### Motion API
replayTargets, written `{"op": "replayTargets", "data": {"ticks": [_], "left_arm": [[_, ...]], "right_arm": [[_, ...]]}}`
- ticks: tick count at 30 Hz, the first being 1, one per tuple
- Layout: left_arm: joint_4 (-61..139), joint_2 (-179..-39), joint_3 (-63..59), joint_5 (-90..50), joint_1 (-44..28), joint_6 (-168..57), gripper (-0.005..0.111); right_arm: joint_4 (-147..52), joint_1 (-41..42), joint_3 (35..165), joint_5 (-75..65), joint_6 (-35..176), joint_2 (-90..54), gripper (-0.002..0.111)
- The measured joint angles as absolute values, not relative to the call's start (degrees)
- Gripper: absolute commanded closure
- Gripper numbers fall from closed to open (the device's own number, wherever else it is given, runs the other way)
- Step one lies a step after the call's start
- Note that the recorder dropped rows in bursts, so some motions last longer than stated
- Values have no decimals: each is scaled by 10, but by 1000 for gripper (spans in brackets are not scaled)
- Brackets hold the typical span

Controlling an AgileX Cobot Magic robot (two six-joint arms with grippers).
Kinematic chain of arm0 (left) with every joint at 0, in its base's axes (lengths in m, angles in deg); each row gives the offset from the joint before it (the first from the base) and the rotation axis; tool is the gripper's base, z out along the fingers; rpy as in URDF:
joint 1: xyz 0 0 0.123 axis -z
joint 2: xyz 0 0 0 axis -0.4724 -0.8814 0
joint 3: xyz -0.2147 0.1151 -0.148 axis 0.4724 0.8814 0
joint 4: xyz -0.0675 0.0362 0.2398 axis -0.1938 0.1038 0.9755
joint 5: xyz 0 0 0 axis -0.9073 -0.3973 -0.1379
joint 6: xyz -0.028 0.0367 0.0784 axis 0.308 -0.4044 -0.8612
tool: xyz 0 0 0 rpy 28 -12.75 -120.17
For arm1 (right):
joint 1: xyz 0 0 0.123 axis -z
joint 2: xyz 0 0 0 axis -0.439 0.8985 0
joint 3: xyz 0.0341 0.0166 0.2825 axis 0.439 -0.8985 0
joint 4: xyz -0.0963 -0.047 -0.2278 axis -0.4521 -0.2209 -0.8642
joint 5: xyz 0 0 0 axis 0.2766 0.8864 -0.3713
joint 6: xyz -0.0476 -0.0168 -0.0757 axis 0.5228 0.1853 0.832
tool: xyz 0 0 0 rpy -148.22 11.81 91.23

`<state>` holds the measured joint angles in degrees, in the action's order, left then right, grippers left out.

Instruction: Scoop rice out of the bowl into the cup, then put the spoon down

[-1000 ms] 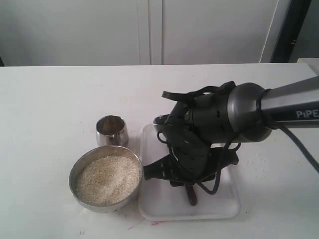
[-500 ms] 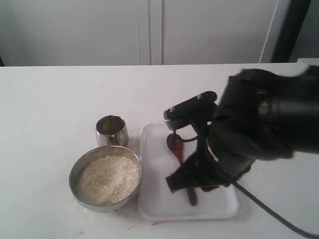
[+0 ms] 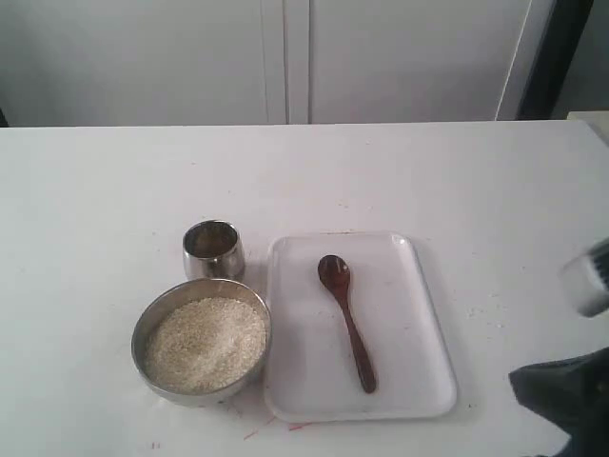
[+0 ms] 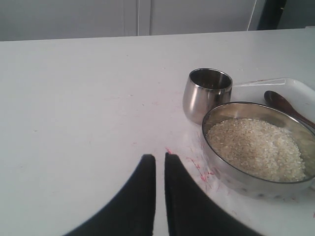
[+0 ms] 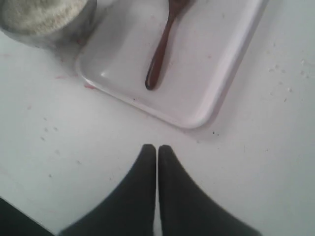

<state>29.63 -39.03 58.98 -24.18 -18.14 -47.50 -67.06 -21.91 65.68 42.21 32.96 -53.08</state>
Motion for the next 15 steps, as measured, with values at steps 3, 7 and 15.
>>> {"op": "replayTargets", "data": {"ticks": [3,7,15], "left_arm": [[296,-390,590,-242,-181,-475,92],[296,-390,590,-242,-181,-475,92],[296,-390,590,-242,-181,-475,92]], "right_arm": [[-670,-219,654,447,330,-600,108],[-712,-219,654,441,330,-629,108],[-782,-217,642,269,330,-644,108]]}}
